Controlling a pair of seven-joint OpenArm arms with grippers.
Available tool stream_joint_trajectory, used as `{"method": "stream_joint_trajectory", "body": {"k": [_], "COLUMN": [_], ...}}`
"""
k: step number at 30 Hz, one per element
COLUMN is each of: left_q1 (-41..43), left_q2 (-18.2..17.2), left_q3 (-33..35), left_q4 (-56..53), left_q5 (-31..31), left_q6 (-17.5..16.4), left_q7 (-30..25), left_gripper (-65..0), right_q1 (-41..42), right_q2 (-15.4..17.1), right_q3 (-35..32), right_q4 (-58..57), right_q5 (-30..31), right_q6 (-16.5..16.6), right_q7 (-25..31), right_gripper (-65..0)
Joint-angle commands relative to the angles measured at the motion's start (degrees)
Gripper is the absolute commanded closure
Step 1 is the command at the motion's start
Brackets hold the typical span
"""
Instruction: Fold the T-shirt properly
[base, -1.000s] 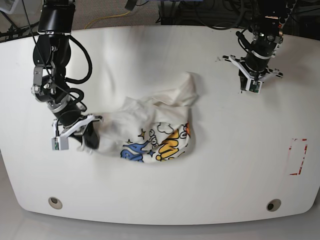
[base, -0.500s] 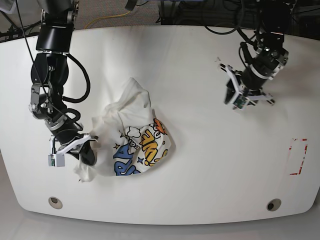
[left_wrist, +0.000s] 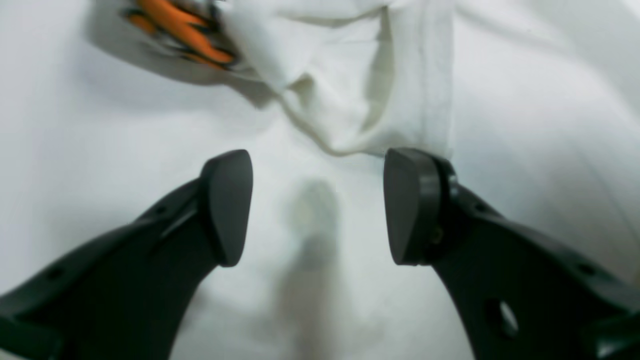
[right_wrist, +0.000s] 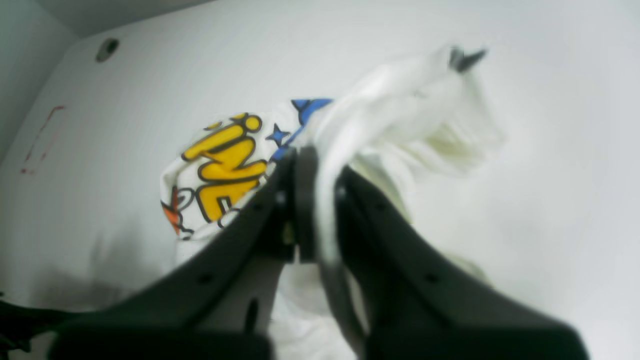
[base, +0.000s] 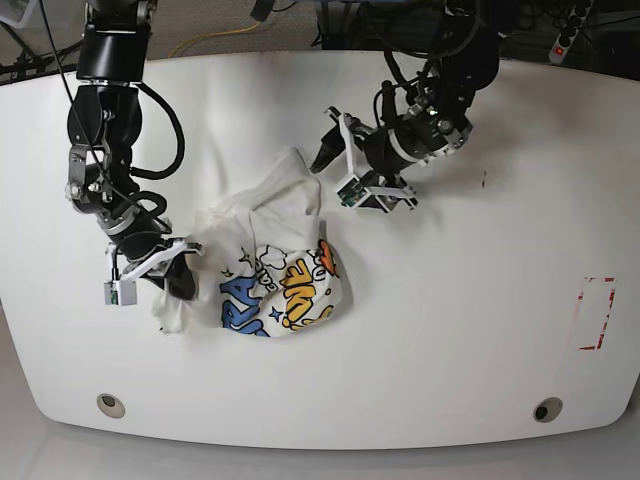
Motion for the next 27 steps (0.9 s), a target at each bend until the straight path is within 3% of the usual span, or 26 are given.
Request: {"method": "stream_joint_trajectory", "body": {"k": [1, 10, 16, 18, 21, 23, 27], "left_q1": [-1.88, -5.49, -7.86, -8.13, -8.3, -8.3, -7.86], "left_q2": [3.84, 10.17, 10.34, 10.25, 9.55, 8.58, 6.47], "left_q3": [0.07, 0.07, 2.1, 2.89, 2.98, 3.06, 2.89], "left_q4": [-2.78, -14.91, -20.28, -21.33, -22.47, -22.65, -20.36], "left_q5": [-0.72, -0.81, -0.81, -0.81, -0.81, -0.81, -0.81], "left_q6": [-0.25, 0.1, 6.26, 6.96, 7.14, 8.63, 11.44], "left_q7": [-1.3, -1.47, -1.21, -1.21, -1.12, -1.12, -1.21], "left_gripper": [-38.8, -38.9, -37.8, -31.7, -8.9, 0.0, -0.3], "right_q1": [1.11, -0.03, -0.03, -0.03, -0.03, 0.15, 0.41], "right_q2": [0.91, 0.82, 0.73, 0.73, 0.73, 0.73, 0.82], "right_q3": [0.5, 0.59, 0.59, 0.59, 0.59, 0.59, 0.68], "right_q4": [1.25, 1.25, 1.25, 1.25, 1.25, 1.25, 1.08], "right_q5": [1.01, 1.01, 1.01, 1.01, 1.01, 1.01, 1.01], "right_q6": [0.39, 0.39, 0.39, 0.39, 0.39, 0.39, 0.39], "right_q7": [1.39, 1.39, 1.47, 1.47, 1.47, 1.47, 1.56], "right_gripper": [0.0, 0.0, 0.0, 0.0, 0.0, 0.0, 0.0]}}
